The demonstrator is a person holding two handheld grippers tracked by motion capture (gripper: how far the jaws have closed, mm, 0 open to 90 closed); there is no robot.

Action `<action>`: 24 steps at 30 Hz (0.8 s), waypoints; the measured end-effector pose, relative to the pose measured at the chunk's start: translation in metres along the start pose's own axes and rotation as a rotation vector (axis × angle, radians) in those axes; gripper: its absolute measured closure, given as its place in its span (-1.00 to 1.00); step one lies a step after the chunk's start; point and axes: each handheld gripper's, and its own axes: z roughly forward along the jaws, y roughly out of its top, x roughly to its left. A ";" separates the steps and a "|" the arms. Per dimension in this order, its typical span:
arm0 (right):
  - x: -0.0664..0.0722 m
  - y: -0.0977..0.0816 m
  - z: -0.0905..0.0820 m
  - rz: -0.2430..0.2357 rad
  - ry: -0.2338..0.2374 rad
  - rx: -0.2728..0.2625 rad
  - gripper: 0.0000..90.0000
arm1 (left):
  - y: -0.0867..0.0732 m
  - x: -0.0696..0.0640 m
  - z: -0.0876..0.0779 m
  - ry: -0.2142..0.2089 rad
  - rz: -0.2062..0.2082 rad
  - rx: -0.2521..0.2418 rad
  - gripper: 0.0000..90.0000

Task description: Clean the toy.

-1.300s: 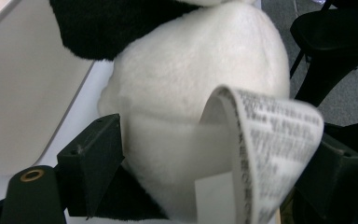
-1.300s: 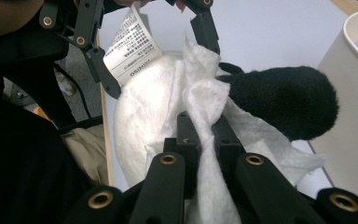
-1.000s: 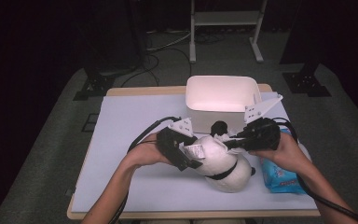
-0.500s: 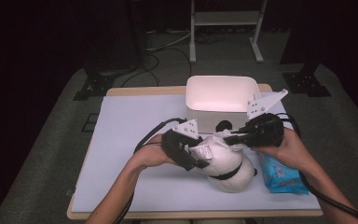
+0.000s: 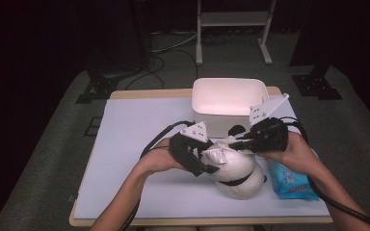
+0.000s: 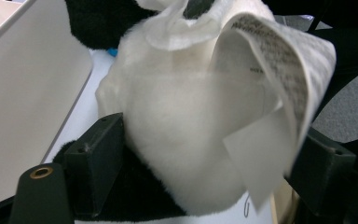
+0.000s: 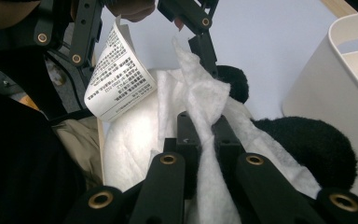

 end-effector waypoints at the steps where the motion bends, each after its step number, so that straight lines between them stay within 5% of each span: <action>1: -0.001 -0.002 -0.001 0.005 0.008 -0.001 0.88 | 0.000 0.000 0.000 0.000 0.000 0.000 -0.59; 11: -0.002 -0.019 -0.011 0.051 0.003 -0.020 0.88 | -0.004 0.003 -0.004 0.014 -0.023 0.011 -0.62; 24: -0.002 -0.034 -0.023 0.075 -0.015 -0.040 0.88 | -0.020 0.007 0.013 -0.014 -0.075 0.023 -0.65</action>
